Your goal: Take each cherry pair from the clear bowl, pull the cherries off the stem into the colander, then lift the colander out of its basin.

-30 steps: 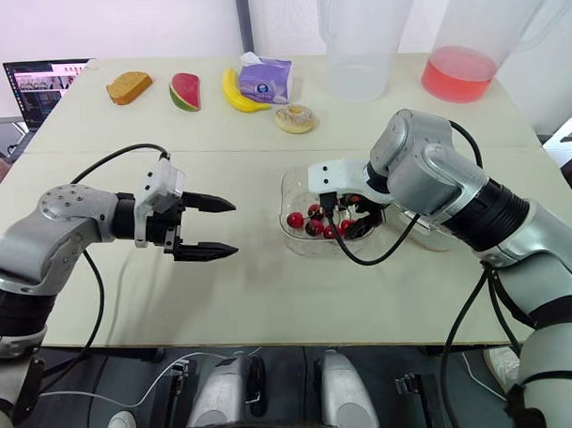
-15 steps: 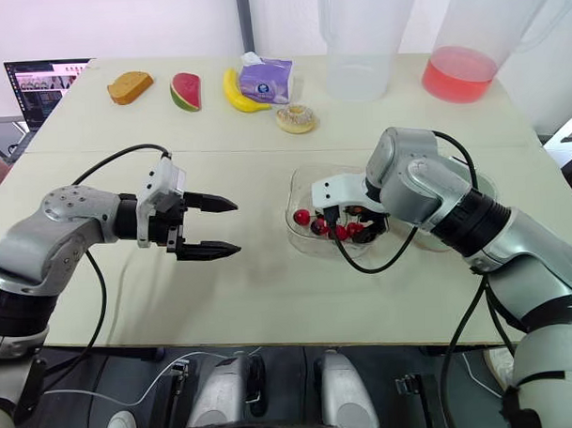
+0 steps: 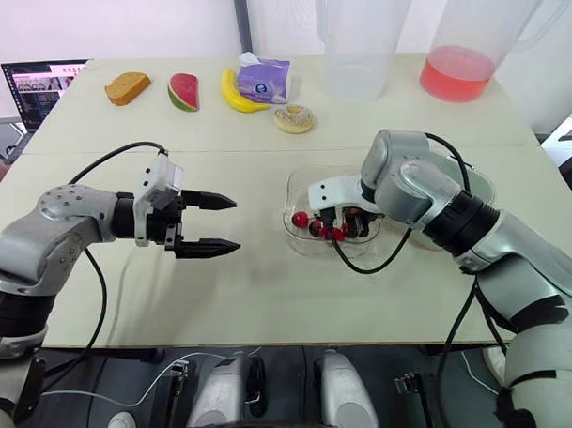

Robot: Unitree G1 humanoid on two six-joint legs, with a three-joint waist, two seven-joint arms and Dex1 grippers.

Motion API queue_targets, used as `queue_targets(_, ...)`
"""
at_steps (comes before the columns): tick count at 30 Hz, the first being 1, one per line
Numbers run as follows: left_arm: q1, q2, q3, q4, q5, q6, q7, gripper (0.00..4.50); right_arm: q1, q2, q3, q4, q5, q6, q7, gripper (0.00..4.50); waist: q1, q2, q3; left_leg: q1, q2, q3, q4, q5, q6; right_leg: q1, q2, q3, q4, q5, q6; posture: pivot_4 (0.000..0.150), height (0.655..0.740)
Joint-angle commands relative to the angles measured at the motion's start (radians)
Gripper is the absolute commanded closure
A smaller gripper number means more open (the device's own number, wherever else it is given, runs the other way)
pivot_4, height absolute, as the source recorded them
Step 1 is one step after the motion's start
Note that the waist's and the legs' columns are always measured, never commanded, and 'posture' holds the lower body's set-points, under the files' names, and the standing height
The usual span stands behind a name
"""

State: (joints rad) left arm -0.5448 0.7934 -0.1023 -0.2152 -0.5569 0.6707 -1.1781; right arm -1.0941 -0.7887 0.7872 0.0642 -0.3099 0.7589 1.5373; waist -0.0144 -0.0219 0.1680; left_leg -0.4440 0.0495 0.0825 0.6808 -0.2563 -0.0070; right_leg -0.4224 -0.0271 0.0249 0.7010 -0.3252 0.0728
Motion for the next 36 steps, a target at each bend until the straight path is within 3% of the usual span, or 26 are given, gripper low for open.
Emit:
queue_targets(1,-0.023,0.003,0.026,-0.009,-0.008,-0.006,-0.005,0.0,-0.056,-0.025,-0.091,-0.071,0.008,0.026,0.013,4.06,0.0,0.0,0.0,0.0,0.0,0.0,0.0,0.0,0.0,0.0,0.0,0.0,0.0,0.0,0.0,0.15,0.74)
queue_targets(7,-0.068,-0.009,0.034,0.028,-0.023,0.007,-0.011,0.0,-0.025,-0.119,-0.225,-0.291,0.059,0.129,0.031,4.06,0.005,0.0,0.0,0.0,0.0,0.0,0.0,0.0,0.0,0.0,0.0,0.0,0.0,0.0,0.0,0.15,0.74)
queue_targets(12,-0.112,-0.027,0.038,0.065,-0.034,0.017,-0.019,0.0,0.051,-0.119,-0.343,-0.458,0.072,0.192,-0.111,4.06,-0.001,0.0,0.0,0.0,0.0,-0.001,0.001,0.0,0.0,0.001,-0.001,-0.001,0.0,0.0,0.0,0.15,0.74)
queue_targets(20,-0.239,-0.154,0.07,0.128,-0.08,0.109,0.105,0.0,0.4,-0.117,-0.464,-0.754,0.008,-0.019,-0.43,4.06,0.004,0.0,0.0,0.0,-0.001,-0.002,0.002,0.0,0.0,0.002,0.0,0.0,0.0,0.0,0.0,0.15,0.74)
queue_targets(25,-0.309,-0.291,0.094,0.152,-0.125,0.228,0.257,0.0,0.51,-0.057,-0.42,-0.815,-0.09,-0.034,-0.59,4.06,0.002,0.0,0.0,0.001,-0.001,-0.003,0.003,0.002,-0.004,0.004,0.0,0.0,0.001,0.0,0.001,0.15,0.74)
queue_targets(32,-0.261,-0.455,0.108,0.103,-0.171,0.334,0.433,0.0,0.5,-0.015,-0.387,-0.799,-0.136,-0.023,-0.606,4.06,0.0,0.0,-0.001,0.001,0.0,-0.003,0.003,0.004,-0.006,0.004,0.0,0.0,0.001,0.0,0.001,0.15,0.74)
queue_targets(36,-0.233,-0.49,0.091,0.092,-0.163,0.341,0.472,0.0,0.483,-0.004,-0.383,-0.795,-0.144,-0.018,-0.597,4.06,0.0,0.0,-0.001,0.002,-0.001,-0.004,0.003,0.004,-0.006,0.005,0.0,0.0,0.001,0.0,0.001,0.15,0.74)
